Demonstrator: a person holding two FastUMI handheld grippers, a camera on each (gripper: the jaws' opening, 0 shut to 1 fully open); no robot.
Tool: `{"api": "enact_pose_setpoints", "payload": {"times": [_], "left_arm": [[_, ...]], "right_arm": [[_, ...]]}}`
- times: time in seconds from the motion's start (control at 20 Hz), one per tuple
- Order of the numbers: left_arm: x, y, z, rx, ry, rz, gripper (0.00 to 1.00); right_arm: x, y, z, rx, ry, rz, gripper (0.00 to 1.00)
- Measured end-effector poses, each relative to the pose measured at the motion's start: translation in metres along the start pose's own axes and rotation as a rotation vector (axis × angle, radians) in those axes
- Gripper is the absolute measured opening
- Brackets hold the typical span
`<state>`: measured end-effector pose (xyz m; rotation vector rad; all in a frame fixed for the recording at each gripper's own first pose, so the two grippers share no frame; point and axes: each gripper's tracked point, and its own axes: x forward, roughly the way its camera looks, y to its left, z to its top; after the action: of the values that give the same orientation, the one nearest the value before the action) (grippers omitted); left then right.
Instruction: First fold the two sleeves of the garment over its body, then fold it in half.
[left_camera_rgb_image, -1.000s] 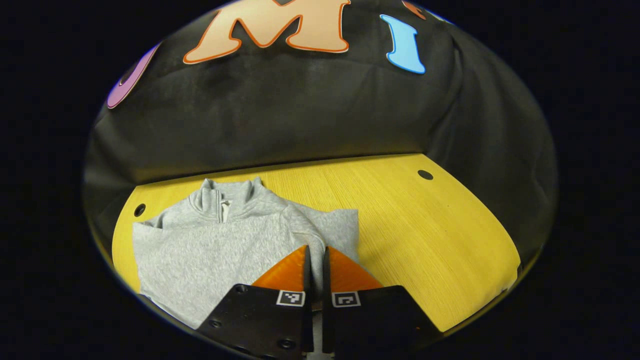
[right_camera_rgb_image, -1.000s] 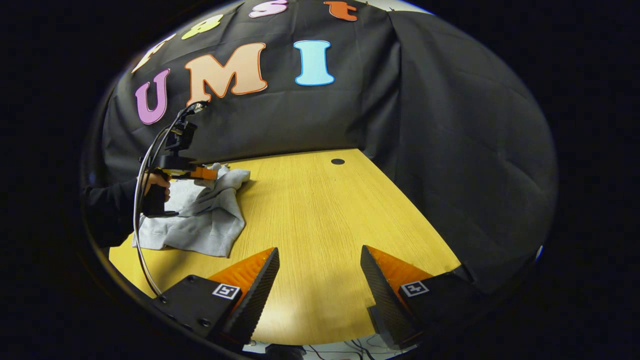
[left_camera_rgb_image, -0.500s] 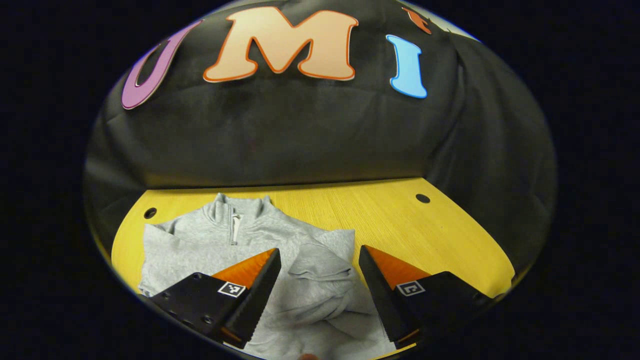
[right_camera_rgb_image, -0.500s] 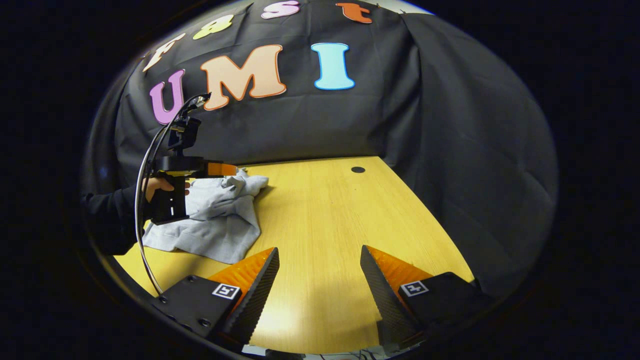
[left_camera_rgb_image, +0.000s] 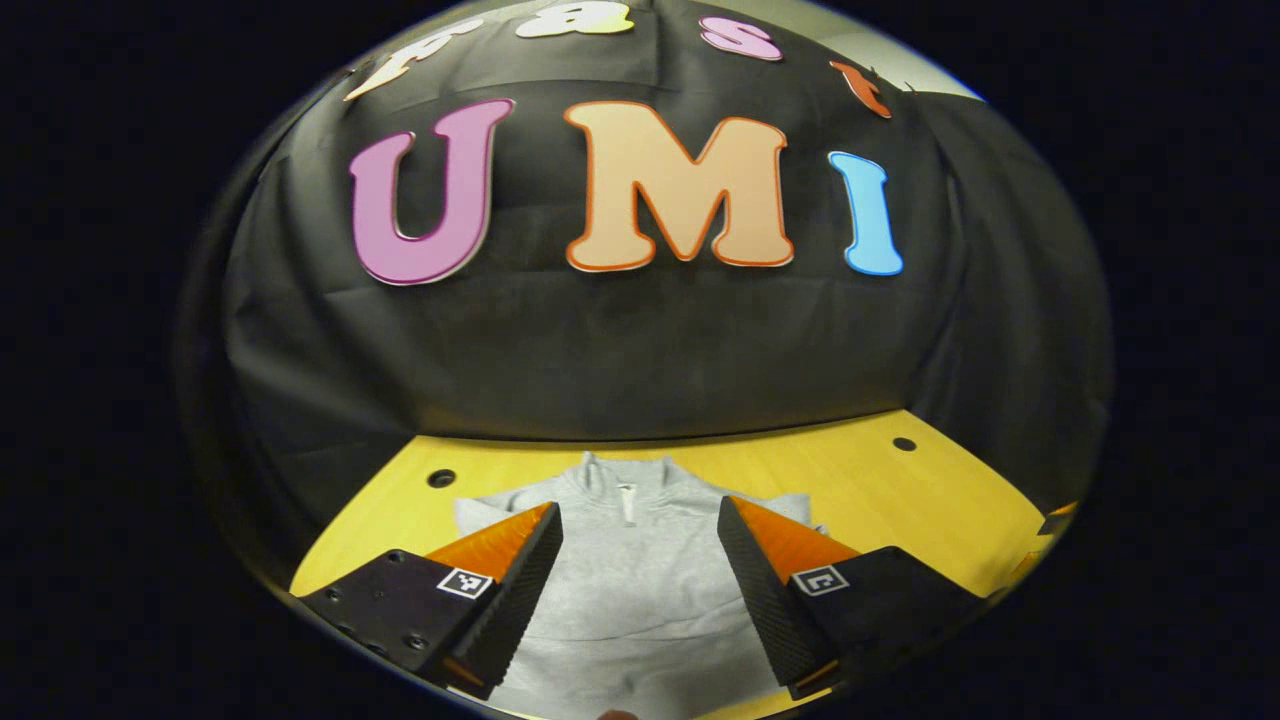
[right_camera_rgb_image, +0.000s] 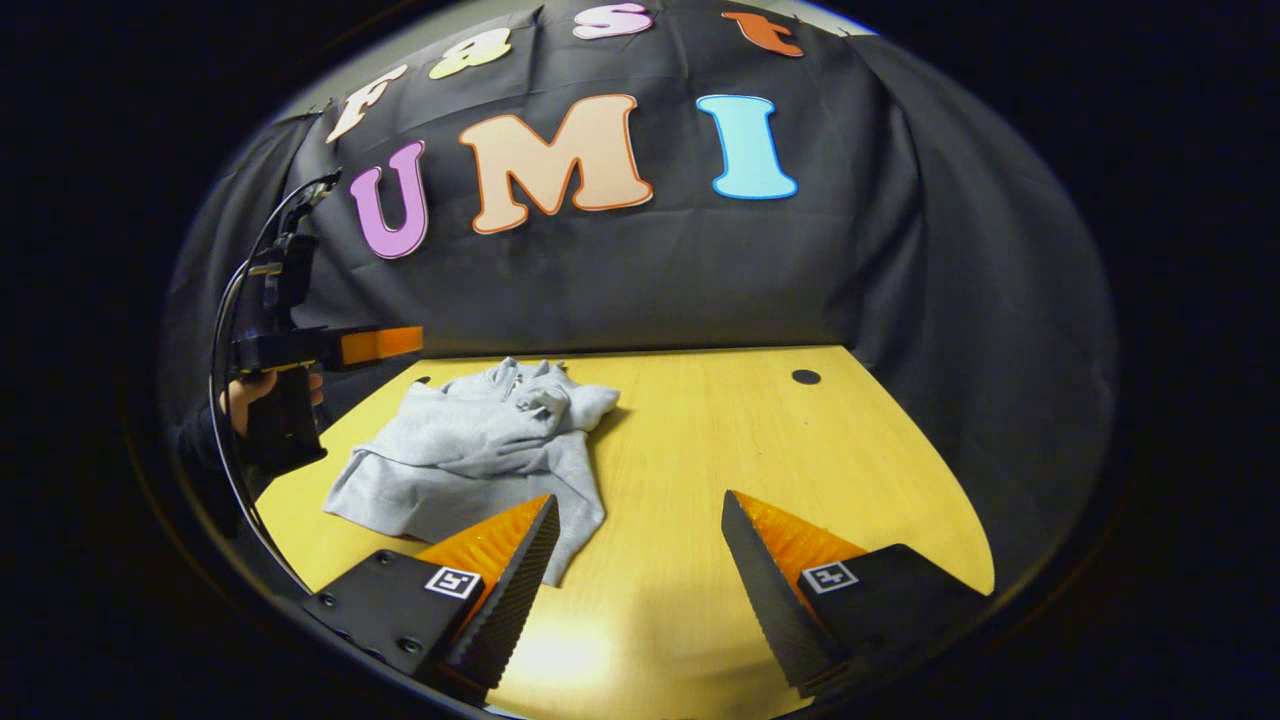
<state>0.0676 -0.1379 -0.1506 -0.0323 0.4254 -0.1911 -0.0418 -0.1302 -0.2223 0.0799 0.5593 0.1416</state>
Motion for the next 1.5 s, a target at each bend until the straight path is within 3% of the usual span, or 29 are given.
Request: {"api": "enact_pose_setpoints", "payload": {"times": [0.4, 0.7, 0.95, 1.5], "left_arm": [[-0.048, 0.099, -0.031, 0.008, 0.038, 0.086, 0.92], [-0.083, 0.131, -0.105, -0.058, 0.168, 0.119, 0.93], [-0.096, 0.142, -0.17, -0.091, 0.292, 0.125, 0.93], [-0.089, 0.136, -0.244, -0.161, 0.443, 0.099, 0.94]], "right_arm": [[0.04, 0.06, -0.001, 0.007, 0.018, 0.014, 1.0], [0.051, 0.075, -0.021, -0.034, 0.064, -0.005, 1.0], [0.059, 0.08, -0.046, -0.067, 0.118, -0.021, 1.0], [0.074, 0.085, -0.106, -0.071, 0.266, -0.069, 0.99]]}}
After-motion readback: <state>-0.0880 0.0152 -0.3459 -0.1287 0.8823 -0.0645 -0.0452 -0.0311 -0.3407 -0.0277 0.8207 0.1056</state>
